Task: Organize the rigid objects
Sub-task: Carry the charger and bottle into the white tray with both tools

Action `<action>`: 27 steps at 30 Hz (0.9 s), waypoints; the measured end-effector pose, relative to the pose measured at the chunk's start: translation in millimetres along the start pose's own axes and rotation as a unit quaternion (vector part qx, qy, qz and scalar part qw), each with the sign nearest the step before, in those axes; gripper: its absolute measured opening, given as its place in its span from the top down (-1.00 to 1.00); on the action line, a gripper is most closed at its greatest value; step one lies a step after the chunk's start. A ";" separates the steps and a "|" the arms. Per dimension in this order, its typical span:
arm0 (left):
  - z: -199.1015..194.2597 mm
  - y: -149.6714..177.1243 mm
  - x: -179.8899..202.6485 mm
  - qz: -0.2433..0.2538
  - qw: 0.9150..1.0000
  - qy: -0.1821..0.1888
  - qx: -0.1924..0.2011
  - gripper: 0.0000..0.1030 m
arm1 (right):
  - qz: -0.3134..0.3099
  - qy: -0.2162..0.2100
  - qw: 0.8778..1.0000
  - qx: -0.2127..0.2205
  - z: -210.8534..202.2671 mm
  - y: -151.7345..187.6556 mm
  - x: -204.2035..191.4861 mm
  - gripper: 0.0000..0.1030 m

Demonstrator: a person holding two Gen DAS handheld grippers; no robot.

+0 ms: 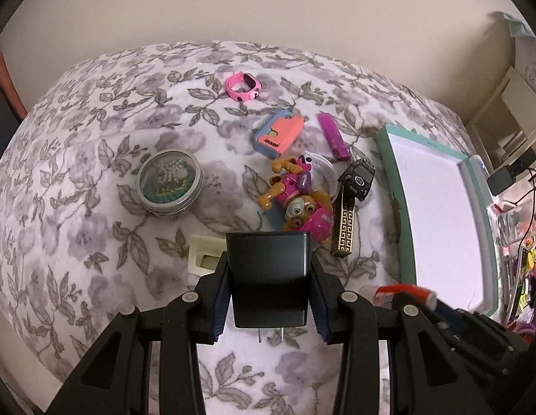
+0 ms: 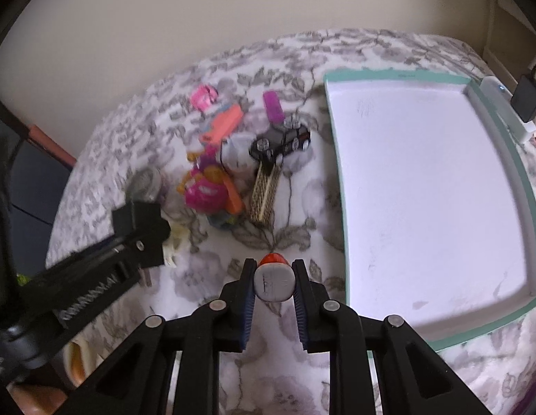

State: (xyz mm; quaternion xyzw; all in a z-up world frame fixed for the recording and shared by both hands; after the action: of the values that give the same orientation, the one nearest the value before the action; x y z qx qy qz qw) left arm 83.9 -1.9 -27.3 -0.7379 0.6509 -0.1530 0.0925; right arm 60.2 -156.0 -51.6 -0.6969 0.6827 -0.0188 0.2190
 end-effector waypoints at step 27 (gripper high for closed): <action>28.9 -80.6 176.4 0.101 0.992 0.069 0.018 0.18 | 0.173 0.098 0.968 0.156 -70.9 -113.6 163.6 0.57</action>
State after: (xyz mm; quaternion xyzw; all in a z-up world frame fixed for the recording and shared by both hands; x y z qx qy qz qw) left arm 187.7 -167.2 -8.7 -0.6543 0.7240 -0.2051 0.0750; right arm 155.4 -335.9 5.4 -0.5203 0.7994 -0.1553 0.2572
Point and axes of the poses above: each gripper's, at about its wrist camera, not at the fingertips, and z roughly the way its jaws point, x to its right, y to its underside, the point moved 6 cm from there along z, roughly the way its jaws point, and after that the axes turned 5 degrees about -x, right-handed, at the moved point
